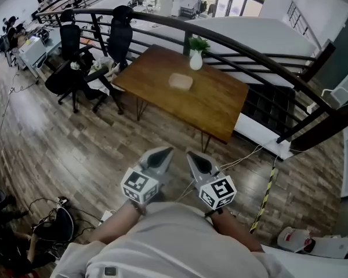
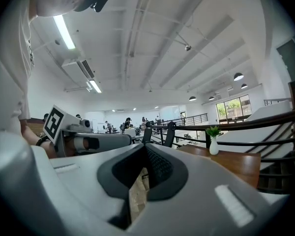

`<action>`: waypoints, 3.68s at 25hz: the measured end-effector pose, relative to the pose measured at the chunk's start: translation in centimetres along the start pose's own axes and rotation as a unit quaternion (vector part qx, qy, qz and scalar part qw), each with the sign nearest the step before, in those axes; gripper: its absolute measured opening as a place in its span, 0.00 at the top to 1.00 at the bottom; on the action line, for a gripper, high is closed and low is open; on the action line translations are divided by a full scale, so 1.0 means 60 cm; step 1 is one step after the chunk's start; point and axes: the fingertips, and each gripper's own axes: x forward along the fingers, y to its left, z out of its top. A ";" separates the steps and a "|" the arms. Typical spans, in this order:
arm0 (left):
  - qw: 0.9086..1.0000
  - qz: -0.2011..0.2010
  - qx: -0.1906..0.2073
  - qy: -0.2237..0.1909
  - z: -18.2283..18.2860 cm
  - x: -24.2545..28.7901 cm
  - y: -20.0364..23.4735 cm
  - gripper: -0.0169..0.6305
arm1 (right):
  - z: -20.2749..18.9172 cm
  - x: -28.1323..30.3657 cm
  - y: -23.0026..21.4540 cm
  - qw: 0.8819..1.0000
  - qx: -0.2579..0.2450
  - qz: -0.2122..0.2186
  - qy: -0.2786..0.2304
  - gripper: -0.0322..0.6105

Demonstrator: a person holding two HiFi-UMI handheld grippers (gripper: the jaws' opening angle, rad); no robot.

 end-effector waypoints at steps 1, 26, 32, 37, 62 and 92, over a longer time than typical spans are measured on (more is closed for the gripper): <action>1.000 0.001 0.003 -0.002 0.011 0.000 0.027 0.97 | 0.009 0.026 -0.002 1.000 -0.001 0.000 -0.002 0.94; 0.997 0.076 -0.032 0.008 0.031 0.011 0.350 0.97 | 0.030 0.343 -0.037 0.997 0.009 0.069 0.022 0.94; 0.996 0.078 -0.034 0.010 0.039 0.103 0.392 0.97 | 0.044 0.387 -0.134 0.997 0.013 0.075 0.026 0.94; 0.997 0.072 -0.033 0.004 0.056 0.221 0.425 0.97 | 0.074 0.408 -0.251 0.997 0.001 0.073 0.002 0.94; 0.999 -0.037 -0.023 0.020 0.075 0.581 0.409 0.97 | 0.120 0.379 -0.577 1.000 -0.001 -0.030 -0.004 0.94; 0.978 -0.201 0.005 0.044 0.148 0.616 0.780 0.97 | 0.168 0.756 -0.609 0.982 0.031 -0.183 -0.032 0.94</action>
